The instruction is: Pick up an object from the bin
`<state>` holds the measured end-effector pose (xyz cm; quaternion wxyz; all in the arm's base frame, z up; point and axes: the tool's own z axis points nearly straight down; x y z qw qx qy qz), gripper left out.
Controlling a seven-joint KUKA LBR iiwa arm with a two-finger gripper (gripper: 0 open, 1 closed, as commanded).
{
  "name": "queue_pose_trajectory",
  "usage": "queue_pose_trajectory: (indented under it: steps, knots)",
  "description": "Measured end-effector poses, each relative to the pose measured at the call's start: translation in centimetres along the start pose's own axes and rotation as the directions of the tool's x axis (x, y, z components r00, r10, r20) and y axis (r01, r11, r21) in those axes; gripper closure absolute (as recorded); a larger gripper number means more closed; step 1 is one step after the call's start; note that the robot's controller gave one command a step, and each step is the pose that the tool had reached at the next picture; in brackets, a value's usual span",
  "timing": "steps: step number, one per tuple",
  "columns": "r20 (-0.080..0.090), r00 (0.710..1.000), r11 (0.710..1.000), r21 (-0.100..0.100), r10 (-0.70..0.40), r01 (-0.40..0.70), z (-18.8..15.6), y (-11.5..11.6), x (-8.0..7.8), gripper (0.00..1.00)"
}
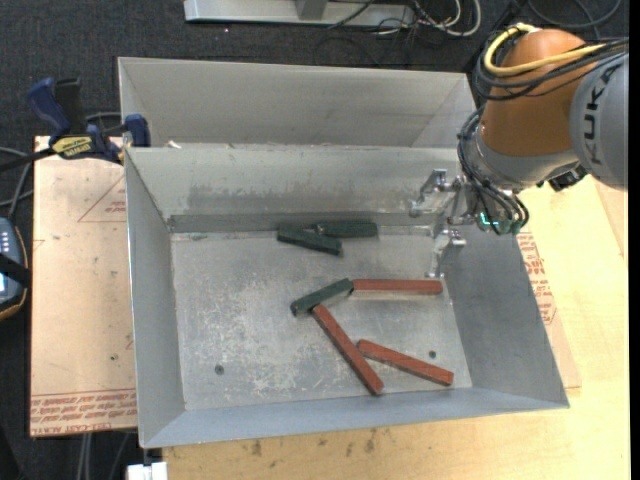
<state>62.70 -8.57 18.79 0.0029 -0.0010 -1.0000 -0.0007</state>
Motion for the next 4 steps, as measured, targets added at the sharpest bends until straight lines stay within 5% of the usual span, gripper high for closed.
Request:
queue_pose_trajectory:
  steps: [1, 2, 3, 4]
  knots:
    - [0.008, 1.0, 1.0, 0.001, -0.002, 0.002, -0.5, 0.0, -0.2, 0.0]
    - [0.018, 0.999, 1.0, 0.003, -0.03, 0.03, 10.9, 2.3, 1.7, 1.0]
    - [0.018, 0.999, 1.0, 0.004, -0.03, 0.03, 10.9, 2.3, 1.7, 1.0]
    - [0.018, 0.997, 0.997, 0.003, -0.072, 0.072, -6.1, 3.7, 0.0, 1.0]
